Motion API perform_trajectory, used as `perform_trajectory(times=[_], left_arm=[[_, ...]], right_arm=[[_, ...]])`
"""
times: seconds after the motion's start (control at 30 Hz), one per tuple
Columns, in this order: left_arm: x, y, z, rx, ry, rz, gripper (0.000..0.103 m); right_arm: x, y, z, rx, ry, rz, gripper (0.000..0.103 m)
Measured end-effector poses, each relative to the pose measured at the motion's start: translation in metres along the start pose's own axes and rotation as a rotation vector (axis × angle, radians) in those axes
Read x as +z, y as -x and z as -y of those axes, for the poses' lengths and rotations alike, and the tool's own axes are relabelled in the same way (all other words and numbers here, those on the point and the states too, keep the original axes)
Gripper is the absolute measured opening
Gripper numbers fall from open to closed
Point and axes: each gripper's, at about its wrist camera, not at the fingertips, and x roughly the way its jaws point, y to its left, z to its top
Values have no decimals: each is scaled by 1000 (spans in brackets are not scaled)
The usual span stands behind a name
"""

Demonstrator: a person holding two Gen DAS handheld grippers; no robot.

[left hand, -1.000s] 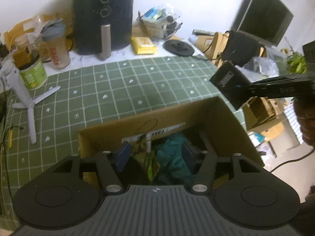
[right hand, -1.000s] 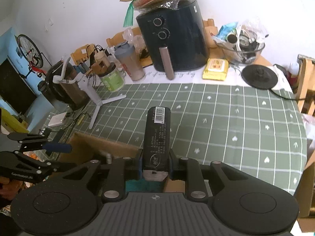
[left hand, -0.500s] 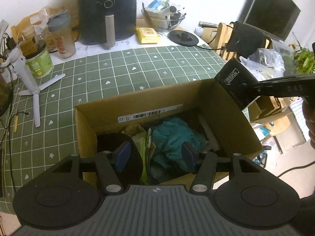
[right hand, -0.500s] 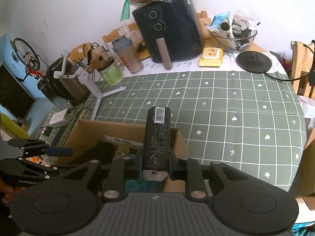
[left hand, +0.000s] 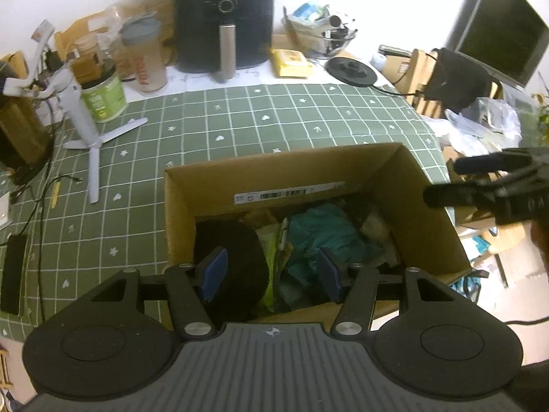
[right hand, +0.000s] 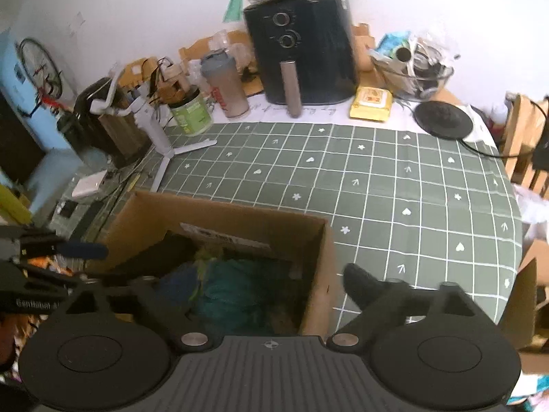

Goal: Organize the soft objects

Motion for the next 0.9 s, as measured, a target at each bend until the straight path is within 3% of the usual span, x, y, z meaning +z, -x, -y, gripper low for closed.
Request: perform_trajectory(times=[0.17,0.23,0.37,0.43,0.6,0.9], left_arm=[[0,8,-1,39,33,4,62],[0,12,-1,52,45,10,74],[0,19,-1,100,58,20,85],[1,19,-2,131,53,11,103],[3,22,-3,172,36,3,103],[-4,31,-2,172,-14,19,103]], right_arm=[[-2,6,-9,-43,20,-9,103],[-3,9,-14,-63,26,-11,103],[-3,13,-24,-101,42,-13,103],[-5,15,-28,-126,48,-13,103],[-9,16,-38,-189,46,-37,103],[-23,14,-58,-250,26,-86,103]])
